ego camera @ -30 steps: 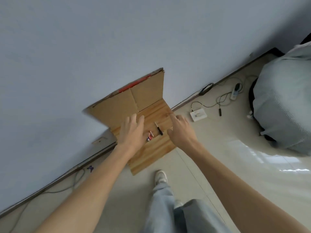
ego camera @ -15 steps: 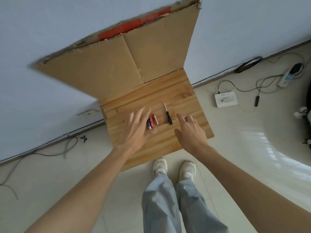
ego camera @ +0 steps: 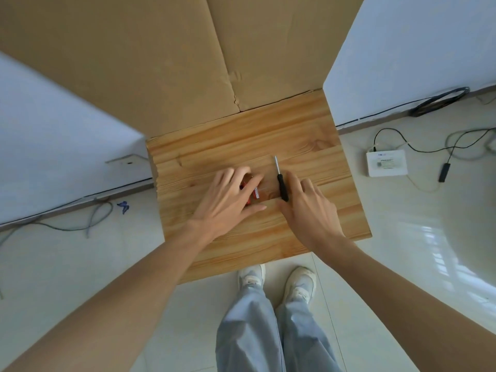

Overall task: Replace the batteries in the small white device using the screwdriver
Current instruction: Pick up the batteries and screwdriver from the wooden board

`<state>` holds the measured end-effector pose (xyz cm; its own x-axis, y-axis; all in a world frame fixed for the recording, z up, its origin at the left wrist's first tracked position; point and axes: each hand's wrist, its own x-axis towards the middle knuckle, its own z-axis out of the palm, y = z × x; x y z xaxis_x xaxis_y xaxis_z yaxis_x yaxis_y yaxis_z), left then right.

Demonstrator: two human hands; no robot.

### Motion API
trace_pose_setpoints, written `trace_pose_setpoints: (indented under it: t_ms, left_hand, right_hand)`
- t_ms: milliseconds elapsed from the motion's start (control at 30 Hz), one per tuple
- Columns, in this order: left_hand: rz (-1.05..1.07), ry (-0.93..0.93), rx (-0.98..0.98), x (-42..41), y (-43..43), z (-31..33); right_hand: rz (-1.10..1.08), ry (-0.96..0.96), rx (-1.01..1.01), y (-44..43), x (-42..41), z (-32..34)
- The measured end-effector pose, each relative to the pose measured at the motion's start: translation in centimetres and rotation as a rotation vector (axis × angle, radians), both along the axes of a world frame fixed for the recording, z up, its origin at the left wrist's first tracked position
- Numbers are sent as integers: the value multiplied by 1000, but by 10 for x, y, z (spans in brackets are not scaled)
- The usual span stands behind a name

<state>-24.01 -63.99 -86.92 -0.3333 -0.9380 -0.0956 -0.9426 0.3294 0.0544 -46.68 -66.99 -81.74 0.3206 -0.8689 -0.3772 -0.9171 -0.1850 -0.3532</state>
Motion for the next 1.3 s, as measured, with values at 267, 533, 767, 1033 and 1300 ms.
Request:
trace_pose_setpoints:
  t_ms: [267, 533, 767, 1033, 1300]
  left_hand:
    - [-72, 51, -73, 11, 2, -14]
    - [-81, 130, -81, 12, -1, -15]
    - [-65, 209, -80, 8, -3, -14]
    - [-46, 278, -59, 4, -3, -10]
    - [-76, 322, -61, 4, -10, 12]
  right_hand:
    - [118, -11, -112, -8, 1, -12]
    - [178, 4, -178, -16, 3, -13]
    - [222, 33, -184, -15, 2, -21]
    - [148, 3, -122, -6, 4, -12]
    - [16, -23, -97, 1, 2, 5]
